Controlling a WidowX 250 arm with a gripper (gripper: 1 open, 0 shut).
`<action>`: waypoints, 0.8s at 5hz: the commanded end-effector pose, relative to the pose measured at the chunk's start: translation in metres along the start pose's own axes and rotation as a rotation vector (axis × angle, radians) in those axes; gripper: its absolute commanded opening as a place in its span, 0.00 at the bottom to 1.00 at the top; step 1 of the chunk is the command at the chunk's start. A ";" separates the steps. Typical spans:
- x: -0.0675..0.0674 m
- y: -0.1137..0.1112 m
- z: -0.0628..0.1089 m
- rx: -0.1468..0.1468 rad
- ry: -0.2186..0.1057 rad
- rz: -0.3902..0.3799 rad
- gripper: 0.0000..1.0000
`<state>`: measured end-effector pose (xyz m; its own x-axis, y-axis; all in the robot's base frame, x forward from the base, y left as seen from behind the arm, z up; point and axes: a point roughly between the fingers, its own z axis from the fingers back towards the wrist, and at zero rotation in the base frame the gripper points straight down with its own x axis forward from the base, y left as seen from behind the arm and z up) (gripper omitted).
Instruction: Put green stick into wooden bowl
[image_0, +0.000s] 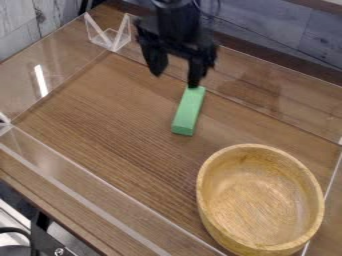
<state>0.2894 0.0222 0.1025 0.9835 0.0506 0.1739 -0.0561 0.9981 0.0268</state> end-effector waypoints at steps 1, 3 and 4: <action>0.008 -0.005 -0.011 0.015 -0.045 0.004 1.00; 0.016 -0.010 -0.042 0.023 -0.056 0.004 1.00; 0.021 -0.007 -0.050 0.024 -0.060 0.011 1.00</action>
<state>0.3086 0.0146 0.0411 0.9831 0.0523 0.1757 -0.0614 0.9970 0.0468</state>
